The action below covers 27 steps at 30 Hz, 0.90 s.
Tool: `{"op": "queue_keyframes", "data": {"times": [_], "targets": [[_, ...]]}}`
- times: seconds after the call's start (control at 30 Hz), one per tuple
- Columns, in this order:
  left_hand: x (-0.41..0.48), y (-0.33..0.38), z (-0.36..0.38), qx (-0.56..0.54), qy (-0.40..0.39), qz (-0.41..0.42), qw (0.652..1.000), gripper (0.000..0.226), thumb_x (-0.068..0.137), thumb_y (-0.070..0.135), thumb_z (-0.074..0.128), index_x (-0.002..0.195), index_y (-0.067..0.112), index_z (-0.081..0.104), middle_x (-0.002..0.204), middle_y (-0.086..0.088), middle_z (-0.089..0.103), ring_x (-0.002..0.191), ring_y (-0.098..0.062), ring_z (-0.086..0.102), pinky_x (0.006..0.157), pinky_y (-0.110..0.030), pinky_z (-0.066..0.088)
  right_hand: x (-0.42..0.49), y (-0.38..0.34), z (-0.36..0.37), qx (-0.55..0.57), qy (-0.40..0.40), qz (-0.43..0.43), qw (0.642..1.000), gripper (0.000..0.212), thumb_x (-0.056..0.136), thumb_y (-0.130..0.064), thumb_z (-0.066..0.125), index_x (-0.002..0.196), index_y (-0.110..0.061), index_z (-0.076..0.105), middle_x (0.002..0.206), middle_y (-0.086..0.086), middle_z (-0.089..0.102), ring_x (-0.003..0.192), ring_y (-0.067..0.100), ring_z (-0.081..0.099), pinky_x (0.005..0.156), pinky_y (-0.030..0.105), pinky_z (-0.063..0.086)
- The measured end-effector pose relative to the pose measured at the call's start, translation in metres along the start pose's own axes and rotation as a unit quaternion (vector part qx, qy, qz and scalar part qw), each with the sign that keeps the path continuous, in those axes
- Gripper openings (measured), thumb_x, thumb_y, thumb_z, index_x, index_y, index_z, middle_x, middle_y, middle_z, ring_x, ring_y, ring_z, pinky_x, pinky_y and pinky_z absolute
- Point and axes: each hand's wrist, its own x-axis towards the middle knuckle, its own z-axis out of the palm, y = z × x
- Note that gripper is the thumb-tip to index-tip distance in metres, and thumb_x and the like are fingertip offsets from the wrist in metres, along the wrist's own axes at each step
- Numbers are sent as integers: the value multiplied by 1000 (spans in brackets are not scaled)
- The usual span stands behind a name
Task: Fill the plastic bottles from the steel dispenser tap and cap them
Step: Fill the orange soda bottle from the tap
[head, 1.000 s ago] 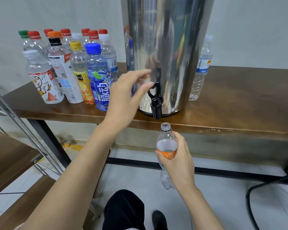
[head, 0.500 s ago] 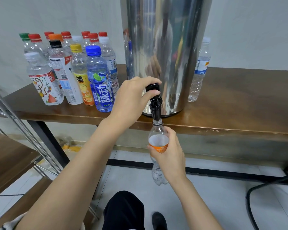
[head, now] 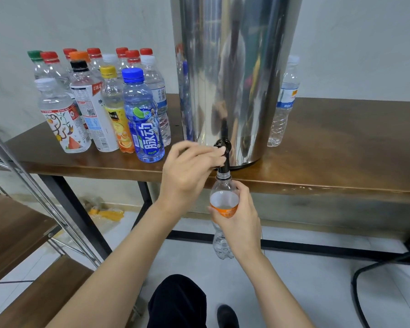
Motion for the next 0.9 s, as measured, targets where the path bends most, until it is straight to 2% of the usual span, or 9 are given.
{"op": "queue_keyframes", "data": {"times": [0.1,0.23,0.33,0.47,0.57,0.7,0.8,0.9], "targets": [[-7,8,-3,-20,-8,-36,999,11,83,17,79,88,8,76,107,3,74,99,-18,69,97,-35,40,0,1,4,6,13,1,1000,74,77,-44,81,136,-37,37,137,-17,50,118,11,54,80,32,48],[-1,29,-9,-66,-3,-156,985,16,85,30,75,88,15,76,103,6,74,100,-21,65,90,-50,45,-3,-2,8,3,34,6,999,73,78,-42,80,137,-39,36,138,-20,48,118,10,54,78,31,45],[-3,30,-12,-71,-25,-210,975,16,90,32,70,94,17,74,107,7,70,104,-19,61,88,-50,47,-3,-4,13,-20,55,3,998,74,80,-42,78,140,-37,36,140,-18,43,117,13,55,80,37,50],[-7,17,-16,-67,-41,-220,972,13,96,25,63,99,18,72,109,8,69,105,-20,60,89,-51,46,-5,-7,22,-21,84,0,996,73,79,-42,78,140,-36,38,140,-17,43,114,16,57,76,35,47],[-6,6,-15,-71,-55,-235,968,15,97,27,58,98,20,72,110,12,68,105,-21,58,91,-46,44,-5,-10,27,-5,101,8,995,75,79,-40,79,142,-37,37,139,-17,44,115,15,56,73,31,43],[-7,1,-11,-107,-48,-260,958,16,97,26,55,96,22,70,110,14,65,105,-18,58,93,-22,38,-7,-9,31,8,115,14,993,76,79,-39,80,143,-37,38,137,-16,46,116,13,55,73,28,40],[-10,4,-7,-134,-23,-276,951,13,98,18,57,96,26,66,110,9,65,107,-10,58,95,-21,39,-8,-6,31,-2,120,8,993,77,79,-41,79,144,-36,38,138,-14,47,115,14,56,72,28,41],[-12,8,-3,-166,-5,-303,939,14,98,12,56,97,22,66,110,4,65,110,-7,58,95,-20,41,-7,-3,27,-27,117,-3,993,77,79,-41,79,145,-35,38,138,-14,46,113,14,57,70,28,42]]}}
